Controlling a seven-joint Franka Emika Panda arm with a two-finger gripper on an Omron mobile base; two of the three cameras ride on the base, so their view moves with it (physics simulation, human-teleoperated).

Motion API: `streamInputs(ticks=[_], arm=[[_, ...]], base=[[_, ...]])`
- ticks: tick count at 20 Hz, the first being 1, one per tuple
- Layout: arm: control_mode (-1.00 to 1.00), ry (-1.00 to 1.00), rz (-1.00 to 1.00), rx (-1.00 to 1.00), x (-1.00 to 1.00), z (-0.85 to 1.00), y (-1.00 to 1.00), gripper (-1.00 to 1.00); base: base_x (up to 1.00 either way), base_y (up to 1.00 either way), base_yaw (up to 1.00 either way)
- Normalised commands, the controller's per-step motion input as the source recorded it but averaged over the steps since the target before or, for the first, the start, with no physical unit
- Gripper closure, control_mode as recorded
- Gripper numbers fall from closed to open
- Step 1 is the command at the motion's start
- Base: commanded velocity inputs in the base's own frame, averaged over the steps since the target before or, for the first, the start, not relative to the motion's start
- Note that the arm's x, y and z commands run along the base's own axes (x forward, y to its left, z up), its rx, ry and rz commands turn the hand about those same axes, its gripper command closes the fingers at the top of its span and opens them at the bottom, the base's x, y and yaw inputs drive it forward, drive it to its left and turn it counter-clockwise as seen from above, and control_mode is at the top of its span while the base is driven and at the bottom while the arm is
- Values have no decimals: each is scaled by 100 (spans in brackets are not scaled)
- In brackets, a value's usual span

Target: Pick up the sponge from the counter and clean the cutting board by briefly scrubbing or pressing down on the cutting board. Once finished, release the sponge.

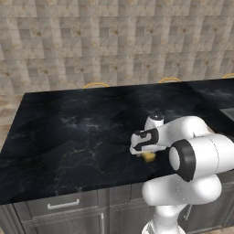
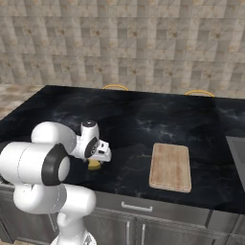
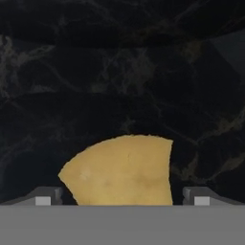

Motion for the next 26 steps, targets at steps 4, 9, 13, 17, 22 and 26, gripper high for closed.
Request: streamInputs(ticks=[4, 9, 13, 17, 22, 26], arm=[[-100, 0, 0, 0, 0, 0, 3, -100], [-100, 0, 0, 0, 0, 0, 0, -100], [-100, 0, 0, 0, 0, 0, 0, -100], [-100, 0, 0, 0, 0, 0, 0, 100], [-100, 0, 0, 0, 0, 0, 0, 100], [-100, 0, 0, 0, 0, 0, 0, 100]], base=[[0, 0, 0], [0, 0, 0], [0, 0, 0], [0, 0, 0], [0, 0, 0], [0, 0, 0]])
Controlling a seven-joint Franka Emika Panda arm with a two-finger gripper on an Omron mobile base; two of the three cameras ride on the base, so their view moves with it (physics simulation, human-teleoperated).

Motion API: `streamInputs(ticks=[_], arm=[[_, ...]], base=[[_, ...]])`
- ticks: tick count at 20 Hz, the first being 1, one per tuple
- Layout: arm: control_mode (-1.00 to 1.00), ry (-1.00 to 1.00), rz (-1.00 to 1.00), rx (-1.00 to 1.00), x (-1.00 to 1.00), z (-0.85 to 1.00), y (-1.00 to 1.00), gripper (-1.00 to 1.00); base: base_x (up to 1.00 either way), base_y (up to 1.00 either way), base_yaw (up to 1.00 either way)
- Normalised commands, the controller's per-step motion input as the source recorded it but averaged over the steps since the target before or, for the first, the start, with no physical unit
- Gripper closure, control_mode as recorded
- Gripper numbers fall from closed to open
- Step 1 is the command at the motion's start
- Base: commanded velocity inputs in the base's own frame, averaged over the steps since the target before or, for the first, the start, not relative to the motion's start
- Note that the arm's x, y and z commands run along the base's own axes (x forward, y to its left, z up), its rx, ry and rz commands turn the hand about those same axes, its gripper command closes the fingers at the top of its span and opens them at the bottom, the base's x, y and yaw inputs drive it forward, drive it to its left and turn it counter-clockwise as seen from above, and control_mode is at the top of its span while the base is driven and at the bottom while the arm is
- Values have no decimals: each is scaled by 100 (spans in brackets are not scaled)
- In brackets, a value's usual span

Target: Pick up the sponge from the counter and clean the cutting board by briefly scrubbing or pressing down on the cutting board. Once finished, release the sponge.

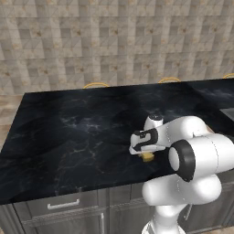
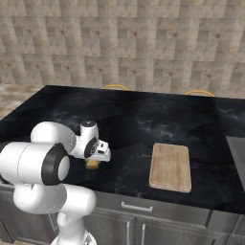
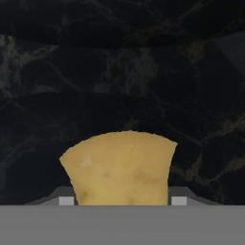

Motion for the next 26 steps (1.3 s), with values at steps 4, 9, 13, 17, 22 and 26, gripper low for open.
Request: streamInputs(ticks=[4, 9, 13, 17, 22, 26], arm=[[-100, 0, 0, 0, 0, 0, 0, 100], [-100, 0, 0, 0, -1, 2, 0, 100], [-100, 0, 0, 0, 0, 26, -1, 100], [-100, 0, 0, 0, -14, 38, -15, 100], [-100, 0, -4, 0, -26, 43, -22, 100], [-100, 0, -6, 0, -24, 51, -3, 100]], base=[[0, 0, 0], [0, 0, 0], [0, 0, 0], [0, 0, 0], [0, 0, 0], [0, 0, 0]])
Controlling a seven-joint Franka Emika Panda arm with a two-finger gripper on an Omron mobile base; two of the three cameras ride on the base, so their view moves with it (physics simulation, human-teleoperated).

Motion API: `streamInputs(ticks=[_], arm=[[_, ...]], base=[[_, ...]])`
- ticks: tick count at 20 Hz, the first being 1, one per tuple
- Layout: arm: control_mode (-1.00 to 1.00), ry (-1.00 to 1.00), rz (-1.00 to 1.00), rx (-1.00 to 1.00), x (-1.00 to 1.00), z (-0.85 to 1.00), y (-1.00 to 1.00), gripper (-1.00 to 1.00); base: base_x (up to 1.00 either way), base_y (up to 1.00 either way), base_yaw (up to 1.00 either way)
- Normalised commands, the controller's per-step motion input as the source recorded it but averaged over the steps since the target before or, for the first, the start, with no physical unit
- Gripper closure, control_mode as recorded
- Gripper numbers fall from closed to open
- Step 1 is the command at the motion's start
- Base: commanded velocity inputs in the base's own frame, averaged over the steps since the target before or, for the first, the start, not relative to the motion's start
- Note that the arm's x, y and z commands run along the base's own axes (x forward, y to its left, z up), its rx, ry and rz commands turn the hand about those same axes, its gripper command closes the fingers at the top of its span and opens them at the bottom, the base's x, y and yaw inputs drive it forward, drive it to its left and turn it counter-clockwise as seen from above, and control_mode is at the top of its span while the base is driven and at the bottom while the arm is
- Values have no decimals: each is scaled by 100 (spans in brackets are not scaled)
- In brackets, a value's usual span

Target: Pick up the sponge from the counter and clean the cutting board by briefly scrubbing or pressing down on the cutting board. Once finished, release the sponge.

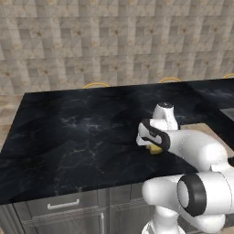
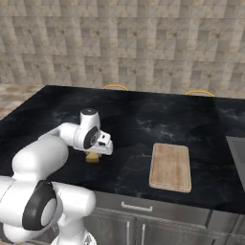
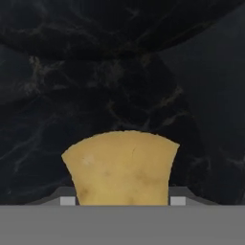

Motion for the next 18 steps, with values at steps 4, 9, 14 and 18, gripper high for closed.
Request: streamInputs(ticks=[4, 9, 14, 18], arm=[[-100, 0, -9, 0, -29, 38, 0, 100], [-100, 0, -13, 0, -39, 33, 0, 100], [-100, 0, -11, 0, -35, 31, 0, 100], [-100, 0, -6, 0, -38, 18, 0, 100]], base=[[0, 0, 0], [0, 0, 0], [0, 0, 0], [0, 0, 0]])
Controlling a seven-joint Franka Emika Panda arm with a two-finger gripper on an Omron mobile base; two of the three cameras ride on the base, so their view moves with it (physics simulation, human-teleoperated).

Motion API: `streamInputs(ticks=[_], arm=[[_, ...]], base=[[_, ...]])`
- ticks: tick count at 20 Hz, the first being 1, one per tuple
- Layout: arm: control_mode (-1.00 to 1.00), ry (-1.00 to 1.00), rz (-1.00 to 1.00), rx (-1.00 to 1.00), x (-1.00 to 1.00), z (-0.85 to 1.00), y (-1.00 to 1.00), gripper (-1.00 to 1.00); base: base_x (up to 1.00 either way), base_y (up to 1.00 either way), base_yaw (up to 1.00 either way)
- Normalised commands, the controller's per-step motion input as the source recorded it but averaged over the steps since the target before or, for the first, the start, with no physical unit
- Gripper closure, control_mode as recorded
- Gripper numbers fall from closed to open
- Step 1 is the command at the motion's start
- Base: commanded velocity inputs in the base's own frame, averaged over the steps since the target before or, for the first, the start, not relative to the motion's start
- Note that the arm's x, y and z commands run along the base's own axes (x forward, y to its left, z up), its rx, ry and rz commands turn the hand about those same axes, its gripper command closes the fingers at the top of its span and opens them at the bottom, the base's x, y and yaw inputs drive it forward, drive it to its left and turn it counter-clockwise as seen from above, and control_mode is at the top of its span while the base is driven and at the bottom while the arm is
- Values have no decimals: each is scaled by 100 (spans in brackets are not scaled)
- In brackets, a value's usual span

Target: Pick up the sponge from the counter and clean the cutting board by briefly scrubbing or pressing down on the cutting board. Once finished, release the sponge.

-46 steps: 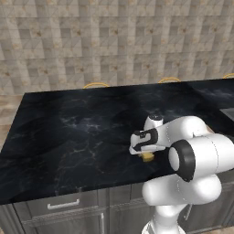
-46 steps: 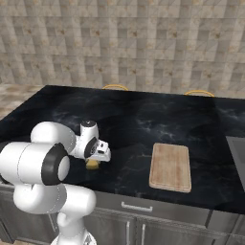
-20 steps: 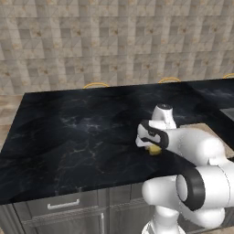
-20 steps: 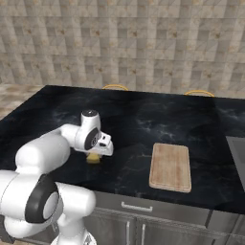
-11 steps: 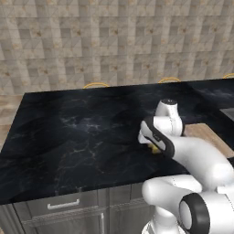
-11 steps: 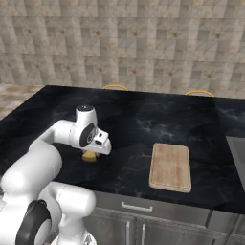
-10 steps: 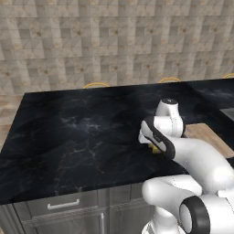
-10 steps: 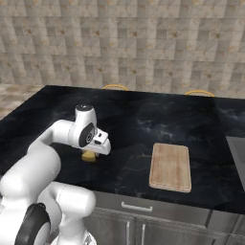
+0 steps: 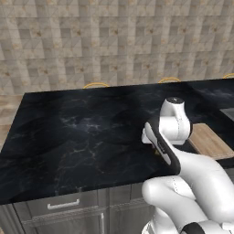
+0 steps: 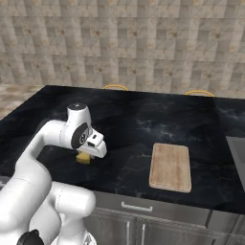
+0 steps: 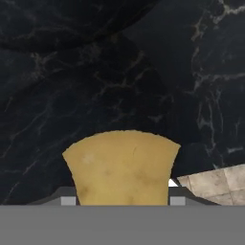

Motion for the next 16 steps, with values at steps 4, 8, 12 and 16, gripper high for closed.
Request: streamInputs(ticks=[4, 8, 12, 16], arm=[[-100, 0, -3, 0, -36, 20, 0, 100], [-100, 0, -1, 0, -18, 18, 0, 100], [-100, 0, 0, 0, 0, 1, 0, 100], [-100, 0, 0, 0, 0, 2, 0, 100]], base=[[0, 0, 0], [0, 0, 0], [0, 0, 0], [0, 0, 0]])
